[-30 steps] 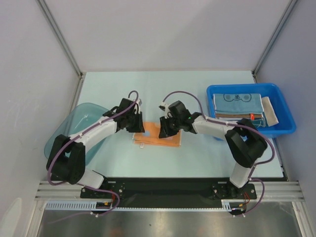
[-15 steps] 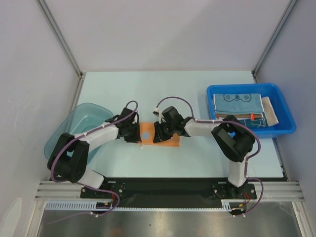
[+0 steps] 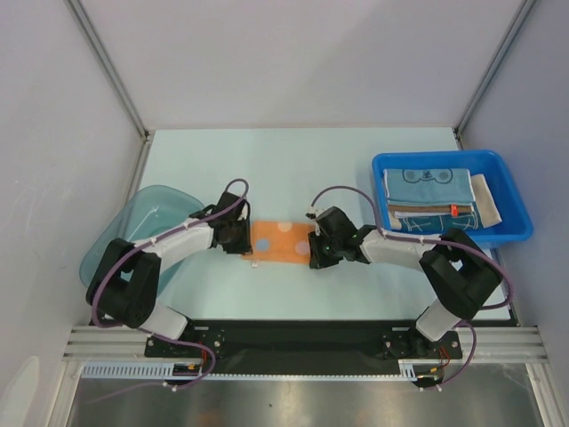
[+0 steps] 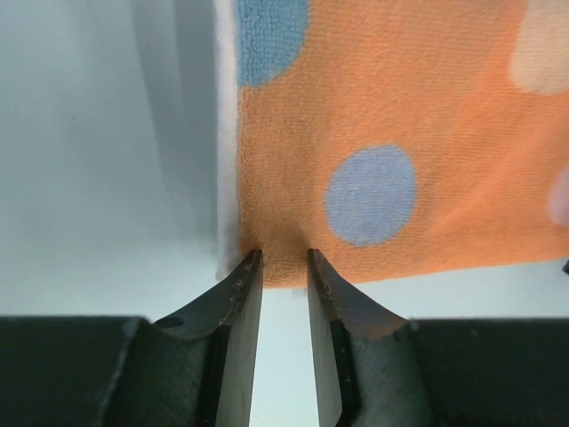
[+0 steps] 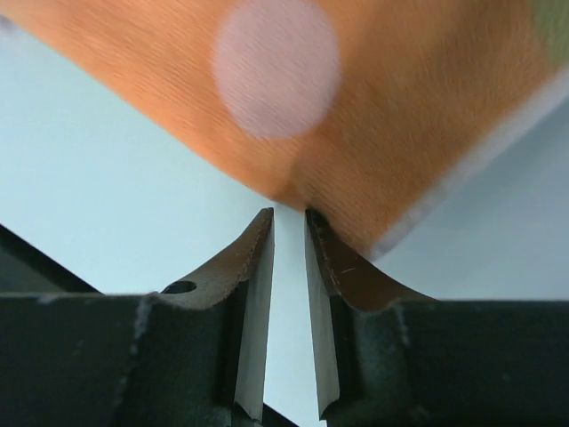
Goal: Fold and stack the towels
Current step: Neatly place the folded towel into the bin
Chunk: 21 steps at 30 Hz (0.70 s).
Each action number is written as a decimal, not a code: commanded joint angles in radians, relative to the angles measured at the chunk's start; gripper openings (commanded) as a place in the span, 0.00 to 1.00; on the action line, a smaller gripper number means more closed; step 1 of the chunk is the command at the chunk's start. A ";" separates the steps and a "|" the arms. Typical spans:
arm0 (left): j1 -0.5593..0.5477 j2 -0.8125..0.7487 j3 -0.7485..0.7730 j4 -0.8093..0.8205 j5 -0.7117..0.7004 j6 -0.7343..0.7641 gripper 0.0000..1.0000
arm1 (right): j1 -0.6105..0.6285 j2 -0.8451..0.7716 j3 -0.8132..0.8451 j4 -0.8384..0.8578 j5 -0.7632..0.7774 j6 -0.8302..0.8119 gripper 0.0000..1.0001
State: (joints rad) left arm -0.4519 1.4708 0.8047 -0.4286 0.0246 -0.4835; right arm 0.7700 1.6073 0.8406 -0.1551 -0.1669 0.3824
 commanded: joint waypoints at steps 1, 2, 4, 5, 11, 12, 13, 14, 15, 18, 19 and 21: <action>-0.001 0.043 -0.018 0.021 -0.022 0.014 0.31 | -0.005 -0.004 -0.026 -0.014 0.108 -0.007 0.25; -0.001 0.046 -0.019 0.021 -0.022 0.013 0.31 | -0.005 -0.006 -0.020 -0.023 0.116 -0.005 0.25; -0.001 0.030 -0.033 0.030 -0.022 0.002 0.31 | -0.001 -0.033 -0.012 -0.058 0.135 0.009 0.25; -0.001 0.019 -0.036 0.031 -0.022 -0.001 0.31 | -0.001 -0.049 -0.008 -0.076 0.141 0.016 0.25; 0.001 -0.044 -0.042 0.018 -0.022 0.003 0.32 | 0.000 -0.191 0.011 -0.170 0.167 0.151 0.34; -0.001 -0.047 -0.044 0.013 -0.022 0.005 0.32 | -0.003 -0.193 0.014 -0.169 0.203 0.174 0.36; -0.001 -0.052 -0.050 0.014 -0.022 0.006 0.32 | -0.003 -0.190 0.024 -0.169 0.228 0.190 0.38; 0.001 -0.061 -0.053 0.014 -0.022 0.006 0.33 | -0.008 -0.178 0.031 -0.163 0.254 0.199 0.38; -0.001 -0.064 -0.056 0.022 -0.022 0.005 0.33 | -0.008 -0.169 0.035 -0.153 0.276 0.205 0.38; -0.001 -0.076 -0.065 0.030 -0.012 0.003 0.33 | -0.031 -0.118 0.064 -0.161 0.320 0.259 0.41; -0.001 -0.078 -0.067 0.030 -0.006 0.003 0.33 | -0.034 -0.107 0.074 -0.164 0.331 0.282 0.45; -0.001 -0.078 -0.067 0.033 -0.005 0.003 0.33 | -0.044 -0.077 0.074 -0.166 0.351 0.321 0.56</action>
State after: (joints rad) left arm -0.4519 1.4292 0.7460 -0.4053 0.0223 -0.4808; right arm 0.7410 1.4906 0.8787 -0.3035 0.1009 0.6125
